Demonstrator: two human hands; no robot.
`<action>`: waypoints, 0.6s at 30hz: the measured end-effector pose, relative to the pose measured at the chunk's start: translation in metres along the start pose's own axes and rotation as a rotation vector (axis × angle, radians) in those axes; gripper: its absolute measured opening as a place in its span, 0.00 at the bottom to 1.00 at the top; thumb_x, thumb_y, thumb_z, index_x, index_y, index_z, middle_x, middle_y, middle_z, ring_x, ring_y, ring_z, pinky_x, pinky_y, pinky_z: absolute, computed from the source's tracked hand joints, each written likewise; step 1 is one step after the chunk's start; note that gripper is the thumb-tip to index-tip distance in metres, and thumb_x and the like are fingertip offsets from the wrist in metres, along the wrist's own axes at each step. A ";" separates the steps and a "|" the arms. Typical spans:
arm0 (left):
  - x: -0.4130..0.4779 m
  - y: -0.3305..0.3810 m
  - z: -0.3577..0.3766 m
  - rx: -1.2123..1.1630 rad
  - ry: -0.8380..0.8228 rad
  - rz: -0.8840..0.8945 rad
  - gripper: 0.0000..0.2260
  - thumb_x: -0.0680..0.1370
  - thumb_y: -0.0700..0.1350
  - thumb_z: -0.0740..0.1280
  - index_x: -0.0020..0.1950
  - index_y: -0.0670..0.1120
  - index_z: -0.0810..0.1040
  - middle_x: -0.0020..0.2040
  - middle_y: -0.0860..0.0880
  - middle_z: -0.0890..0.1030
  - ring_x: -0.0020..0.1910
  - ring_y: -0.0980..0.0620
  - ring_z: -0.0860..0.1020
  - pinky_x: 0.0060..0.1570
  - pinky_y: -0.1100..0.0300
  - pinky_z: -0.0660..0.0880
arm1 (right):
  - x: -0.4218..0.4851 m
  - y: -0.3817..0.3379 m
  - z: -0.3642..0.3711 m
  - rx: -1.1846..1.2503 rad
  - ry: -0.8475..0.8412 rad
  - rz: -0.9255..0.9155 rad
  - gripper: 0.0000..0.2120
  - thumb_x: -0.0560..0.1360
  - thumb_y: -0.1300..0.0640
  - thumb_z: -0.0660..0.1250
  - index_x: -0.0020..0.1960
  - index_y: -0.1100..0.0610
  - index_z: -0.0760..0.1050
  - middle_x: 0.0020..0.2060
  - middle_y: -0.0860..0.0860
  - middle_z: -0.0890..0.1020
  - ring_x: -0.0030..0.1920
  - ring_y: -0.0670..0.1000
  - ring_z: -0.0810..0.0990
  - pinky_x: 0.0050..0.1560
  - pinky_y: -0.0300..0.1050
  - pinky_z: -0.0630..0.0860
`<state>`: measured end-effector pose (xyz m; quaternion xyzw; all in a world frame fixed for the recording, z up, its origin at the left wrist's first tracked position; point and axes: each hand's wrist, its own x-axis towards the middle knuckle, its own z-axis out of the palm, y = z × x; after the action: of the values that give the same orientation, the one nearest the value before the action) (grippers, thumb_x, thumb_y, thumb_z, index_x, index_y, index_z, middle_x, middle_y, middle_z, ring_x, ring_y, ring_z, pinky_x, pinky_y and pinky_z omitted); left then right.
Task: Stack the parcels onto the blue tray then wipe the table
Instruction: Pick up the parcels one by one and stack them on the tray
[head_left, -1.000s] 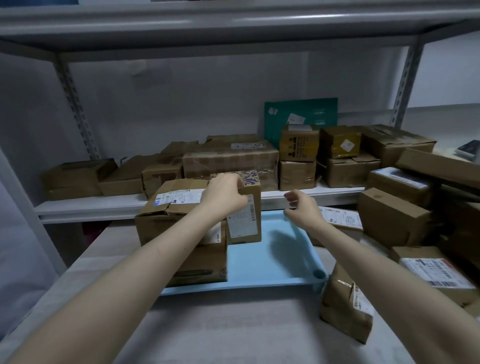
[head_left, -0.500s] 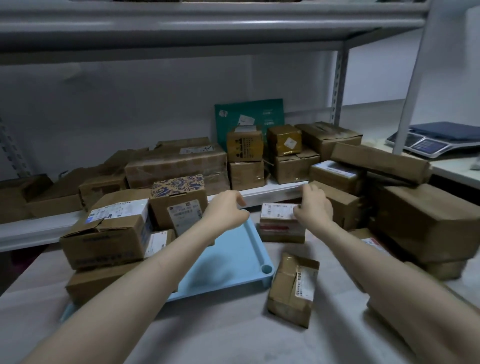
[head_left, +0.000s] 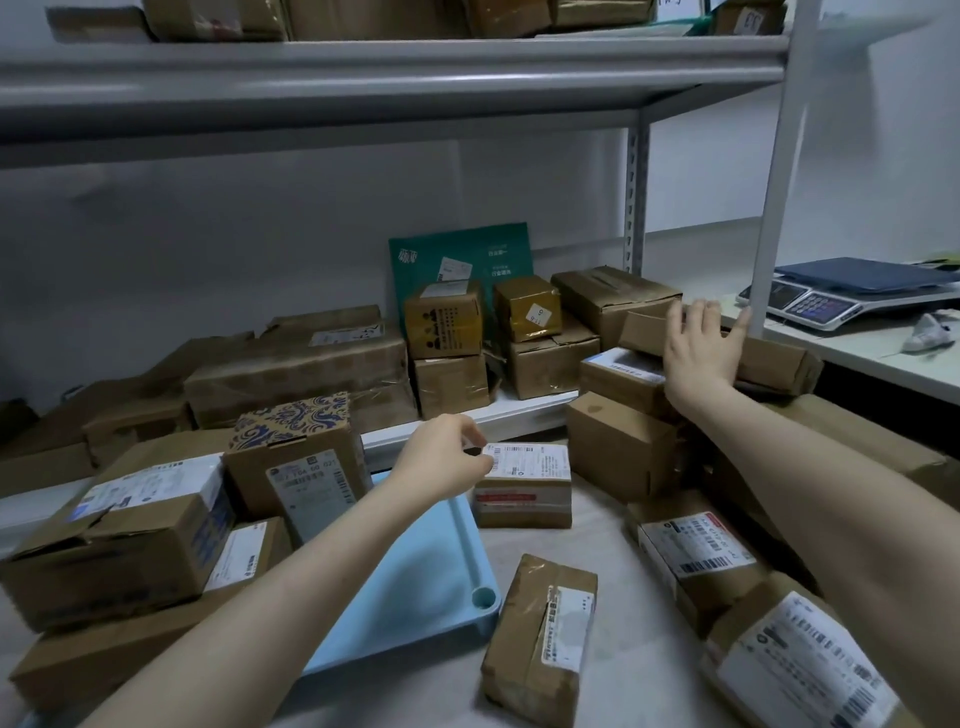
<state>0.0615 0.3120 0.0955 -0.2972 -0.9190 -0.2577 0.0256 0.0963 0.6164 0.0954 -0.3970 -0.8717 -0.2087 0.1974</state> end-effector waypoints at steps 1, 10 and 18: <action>0.001 0.000 0.001 0.006 -0.008 -0.003 0.12 0.76 0.46 0.68 0.59 0.48 0.79 0.59 0.48 0.77 0.56 0.51 0.75 0.50 0.59 0.74 | 0.003 0.002 0.002 -0.006 -0.006 0.006 0.37 0.76 0.54 0.63 0.77 0.60 0.48 0.72 0.61 0.63 0.73 0.60 0.61 0.73 0.67 0.50; -0.003 -0.002 -0.006 0.031 -0.025 -0.026 0.11 0.76 0.47 0.68 0.58 0.48 0.79 0.57 0.47 0.78 0.52 0.51 0.75 0.50 0.58 0.76 | 0.001 0.022 -0.011 0.129 0.090 -0.030 0.33 0.68 0.59 0.72 0.69 0.59 0.63 0.61 0.56 0.75 0.61 0.58 0.73 0.53 0.49 0.69; -0.021 0.003 -0.028 -0.114 0.010 -0.065 0.13 0.76 0.46 0.69 0.60 0.47 0.78 0.55 0.47 0.79 0.46 0.53 0.78 0.38 0.63 0.75 | -0.039 -0.015 -0.090 0.551 0.398 -0.237 0.28 0.72 0.54 0.69 0.70 0.57 0.67 0.60 0.56 0.76 0.57 0.59 0.74 0.52 0.51 0.71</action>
<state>0.0774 0.2895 0.1170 -0.2668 -0.9119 -0.3117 0.0048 0.1249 0.5368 0.1474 -0.1766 -0.8797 -0.0605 0.4373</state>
